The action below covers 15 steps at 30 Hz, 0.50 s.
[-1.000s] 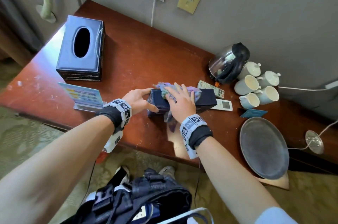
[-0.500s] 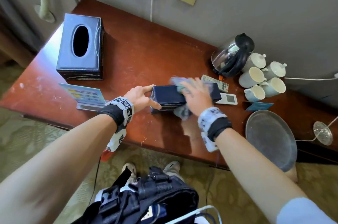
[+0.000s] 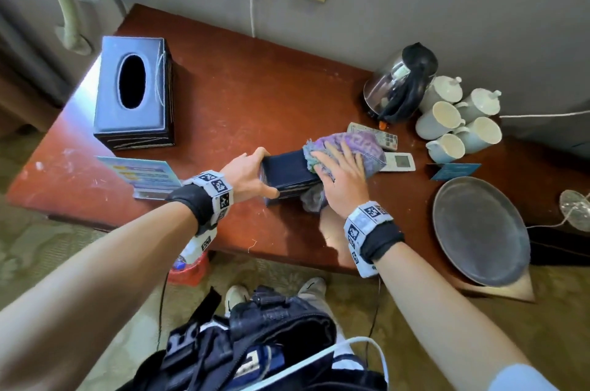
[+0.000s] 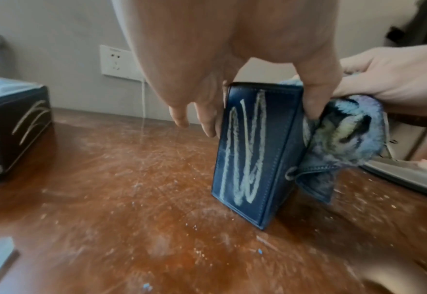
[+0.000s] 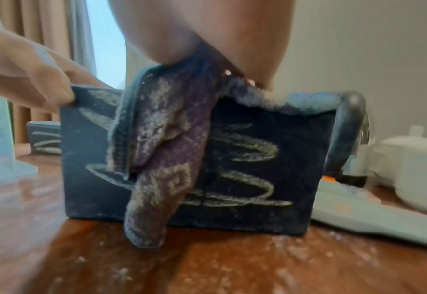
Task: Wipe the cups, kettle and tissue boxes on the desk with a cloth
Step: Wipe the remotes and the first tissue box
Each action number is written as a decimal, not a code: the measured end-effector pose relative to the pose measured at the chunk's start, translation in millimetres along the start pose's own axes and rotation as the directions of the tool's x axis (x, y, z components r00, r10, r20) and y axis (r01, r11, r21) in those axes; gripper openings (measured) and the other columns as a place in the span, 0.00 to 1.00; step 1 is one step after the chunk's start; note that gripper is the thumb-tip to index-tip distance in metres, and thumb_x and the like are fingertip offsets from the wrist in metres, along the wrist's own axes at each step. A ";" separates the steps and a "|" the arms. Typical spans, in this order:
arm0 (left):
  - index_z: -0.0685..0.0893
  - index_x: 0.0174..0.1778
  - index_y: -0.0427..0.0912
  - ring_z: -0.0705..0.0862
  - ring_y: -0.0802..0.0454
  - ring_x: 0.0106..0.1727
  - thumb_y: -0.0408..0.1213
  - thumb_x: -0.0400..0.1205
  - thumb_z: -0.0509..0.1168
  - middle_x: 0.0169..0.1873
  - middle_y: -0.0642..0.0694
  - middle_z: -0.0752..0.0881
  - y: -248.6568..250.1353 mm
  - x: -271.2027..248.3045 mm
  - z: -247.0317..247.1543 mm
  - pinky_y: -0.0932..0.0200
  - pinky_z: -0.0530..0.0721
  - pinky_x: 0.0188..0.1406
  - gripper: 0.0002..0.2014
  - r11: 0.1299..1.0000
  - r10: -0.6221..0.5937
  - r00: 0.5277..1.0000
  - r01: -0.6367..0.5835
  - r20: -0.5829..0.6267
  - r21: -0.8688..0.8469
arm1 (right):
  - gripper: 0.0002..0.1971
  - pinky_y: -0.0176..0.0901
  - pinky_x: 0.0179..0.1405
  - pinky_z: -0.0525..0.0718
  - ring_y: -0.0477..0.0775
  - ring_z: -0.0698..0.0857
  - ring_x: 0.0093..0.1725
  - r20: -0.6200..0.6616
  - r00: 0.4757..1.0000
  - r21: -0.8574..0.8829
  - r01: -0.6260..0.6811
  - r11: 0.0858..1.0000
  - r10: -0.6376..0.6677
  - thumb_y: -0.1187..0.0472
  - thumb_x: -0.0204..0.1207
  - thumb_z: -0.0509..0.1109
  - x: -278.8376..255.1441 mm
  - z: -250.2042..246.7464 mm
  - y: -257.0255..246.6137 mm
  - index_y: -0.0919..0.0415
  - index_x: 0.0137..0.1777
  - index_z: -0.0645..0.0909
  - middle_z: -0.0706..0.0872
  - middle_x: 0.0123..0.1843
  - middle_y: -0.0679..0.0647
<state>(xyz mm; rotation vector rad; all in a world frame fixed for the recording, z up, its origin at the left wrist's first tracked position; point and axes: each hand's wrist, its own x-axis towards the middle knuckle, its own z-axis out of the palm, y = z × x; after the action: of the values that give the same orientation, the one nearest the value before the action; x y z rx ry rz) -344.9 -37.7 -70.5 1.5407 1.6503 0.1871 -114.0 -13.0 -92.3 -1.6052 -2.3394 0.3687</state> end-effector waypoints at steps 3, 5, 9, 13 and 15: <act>0.72 0.61 0.48 0.84 0.43 0.52 0.56 0.64 0.79 0.52 0.45 0.84 -1.6 -2.5 -0.3 0.45 0.84 0.55 0.34 0.997 -0.030 0.993 0.038 0.111 -0.072 | 0.19 0.62 0.82 0.54 0.65 0.74 0.77 -0.135 0.990 0.079 -0.018 0.997 0.029 0.57 0.85 0.60 -4.4 -14.3 8.3 0.55 0.72 0.81 0.80 0.75 0.59; 0.76 0.59 0.47 0.85 0.44 0.54 0.58 0.57 0.77 0.53 0.45 0.85 -6.2 -5.1 -0.4 0.45 0.84 0.58 0.37 0.975 -0.054 0.984 0.089 0.171 -0.201 | 0.17 0.63 0.81 0.60 0.61 0.78 0.71 -0.308 0.940 0.219 -0.079 0.972 0.146 0.59 0.84 0.63 -7.9 -25.3 8.6 0.57 0.71 0.82 0.85 0.69 0.60; 0.76 0.73 0.40 0.84 0.44 0.61 0.50 0.64 0.79 0.62 0.42 0.85 -14.3 -3.3 -1.1 0.48 0.80 0.64 0.41 0.902 -0.110 0.979 0.172 0.173 -0.396 | 0.18 0.41 0.75 0.71 0.56 0.78 0.73 -0.320 0.889 0.438 -0.166 0.883 0.326 0.59 0.85 0.64 -8.0 -41.2 10.3 0.55 0.74 0.79 0.83 0.71 0.52; 0.75 0.77 0.39 0.79 0.44 0.69 0.35 0.81 0.70 0.71 0.38 0.81 -16.3 9.5 0.0 0.58 0.73 0.63 0.26 0.871 -0.197 0.980 0.188 0.028 -0.455 | 0.24 0.29 0.72 0.69 0.45 0.74 0.75 -0.303 0.831 0.601 -0.213 0.771 0.466 0.56 0.85 0.65 2.9 -52.2 15.4 0.54 0.80 0.71 0.77 0.77 0.50; 0.71 0.81 0.38 0.75 0.44 0.75 0.37 0.82 0.69 0.76 0.39 0.76 -17.7 13.2 6.5 0.58 0.70 0.68 0.30 0.861 -0.214 0.977 0.188 -0.002 -0.473 | 0.27 0.32 0.74 0.69 0.45 0.72 0.76 -0.276 0.808 0.645 -0.246 0.724 0.521 0.55 0.84 0.67 9.1 -56.9 19.0 0.55 0.82 0.67 0.74 0.79 0.50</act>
<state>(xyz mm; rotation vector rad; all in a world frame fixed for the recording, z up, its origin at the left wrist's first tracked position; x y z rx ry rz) -352.3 -32.9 -91.7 0.9951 1.6436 0.4851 -79.8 5.1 -45.6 -1.6285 -1.3358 0.6579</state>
